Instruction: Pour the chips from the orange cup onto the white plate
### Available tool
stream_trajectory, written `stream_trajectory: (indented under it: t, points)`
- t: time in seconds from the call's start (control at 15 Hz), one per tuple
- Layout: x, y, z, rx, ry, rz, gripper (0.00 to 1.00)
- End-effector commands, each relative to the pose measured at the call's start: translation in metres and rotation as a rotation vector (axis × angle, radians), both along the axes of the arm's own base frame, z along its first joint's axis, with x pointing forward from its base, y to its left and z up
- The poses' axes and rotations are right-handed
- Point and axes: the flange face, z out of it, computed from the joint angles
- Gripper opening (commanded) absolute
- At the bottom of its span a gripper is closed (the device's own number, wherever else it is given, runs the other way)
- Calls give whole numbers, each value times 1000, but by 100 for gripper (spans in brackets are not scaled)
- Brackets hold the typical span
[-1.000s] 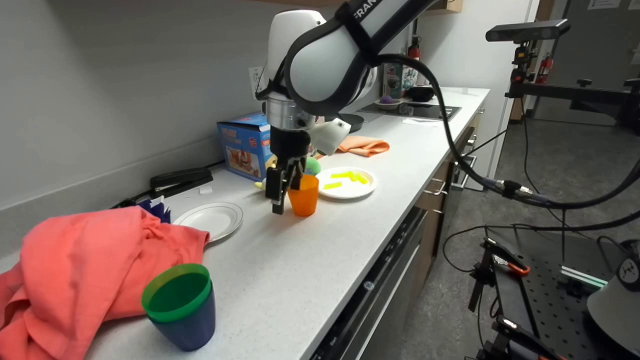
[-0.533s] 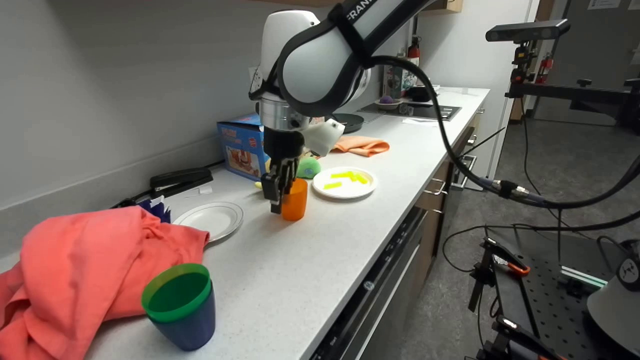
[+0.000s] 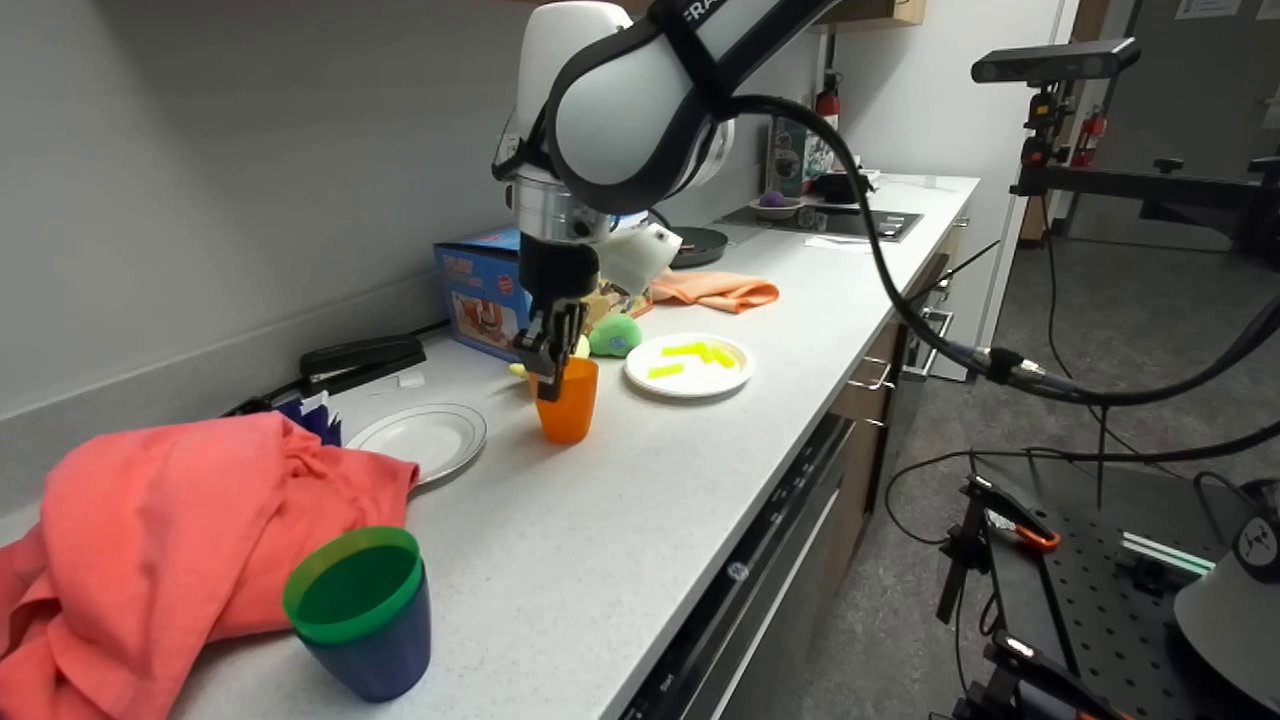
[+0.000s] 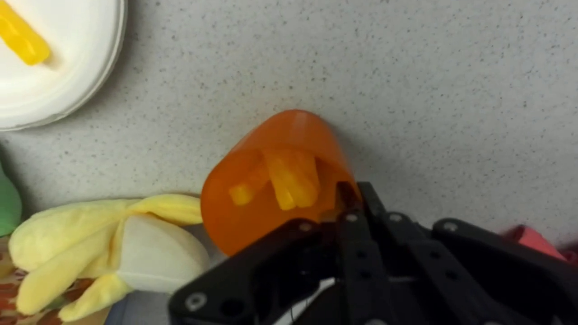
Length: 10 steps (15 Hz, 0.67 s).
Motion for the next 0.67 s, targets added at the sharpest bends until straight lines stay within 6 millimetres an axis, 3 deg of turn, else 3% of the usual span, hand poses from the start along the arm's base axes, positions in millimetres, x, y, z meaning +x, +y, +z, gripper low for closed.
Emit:
stream_trajectory:
  t: [0.0,0.33,0.6]
  points:
    - [7,-10,7,37,5,-41,1]
    - [2,-42,29,199,-6,-190,1]
    - [-15,-77,54,373,-2,-351,1]
